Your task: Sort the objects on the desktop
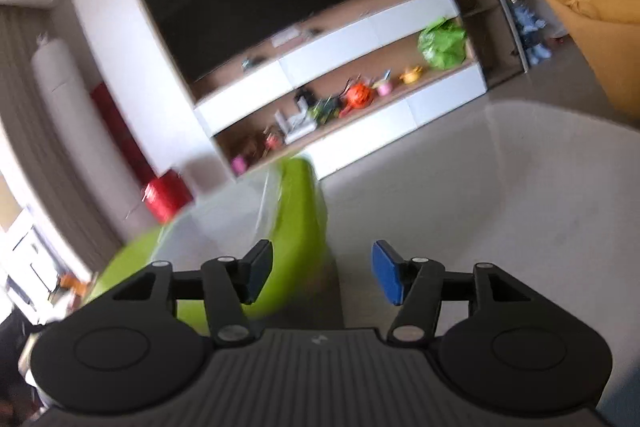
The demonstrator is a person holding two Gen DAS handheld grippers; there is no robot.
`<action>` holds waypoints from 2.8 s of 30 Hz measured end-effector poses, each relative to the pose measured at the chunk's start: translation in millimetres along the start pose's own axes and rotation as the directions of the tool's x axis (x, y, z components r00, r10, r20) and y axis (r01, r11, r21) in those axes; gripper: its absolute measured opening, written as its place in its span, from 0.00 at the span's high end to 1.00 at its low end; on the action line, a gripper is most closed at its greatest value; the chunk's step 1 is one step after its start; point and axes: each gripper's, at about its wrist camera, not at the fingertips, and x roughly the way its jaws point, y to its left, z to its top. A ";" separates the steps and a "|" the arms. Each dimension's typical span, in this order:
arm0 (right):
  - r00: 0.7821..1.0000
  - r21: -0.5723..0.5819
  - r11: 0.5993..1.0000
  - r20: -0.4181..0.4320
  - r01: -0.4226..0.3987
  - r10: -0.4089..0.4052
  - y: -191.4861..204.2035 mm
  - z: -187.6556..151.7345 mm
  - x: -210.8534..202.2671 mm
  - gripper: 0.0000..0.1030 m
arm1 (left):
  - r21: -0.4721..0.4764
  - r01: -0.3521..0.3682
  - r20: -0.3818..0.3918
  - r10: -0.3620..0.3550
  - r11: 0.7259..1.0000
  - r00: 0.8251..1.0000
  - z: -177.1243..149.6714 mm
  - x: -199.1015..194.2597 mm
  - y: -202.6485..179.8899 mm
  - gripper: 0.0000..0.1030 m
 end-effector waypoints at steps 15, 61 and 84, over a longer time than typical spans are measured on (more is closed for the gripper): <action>0.966 0.063 0.998 -0.258 -0.007 0.023 10.8 0.9 98.6 0.51 | 0.224 -0.065 -0.320 0.136 0.972 0.937 -43.3 59.3 -18.3 0.00; 0.947 -0.269 0.959 -0.274 0.090 -0.166 124.0 -0.4 -88.9 0.00 | 0.627 0.045 -0.187 0.094 0.778 0.978 -84.4 -158.5 -131.4 0.00; 0.948 -0.356 0.928 -0.245 0.109 -0.205 125.2 -0.8 -81.2 0.00 | 0.629 0.007 -0.167 0.126 0.777 0.978 -81.8 -158.5 -127.0 0.00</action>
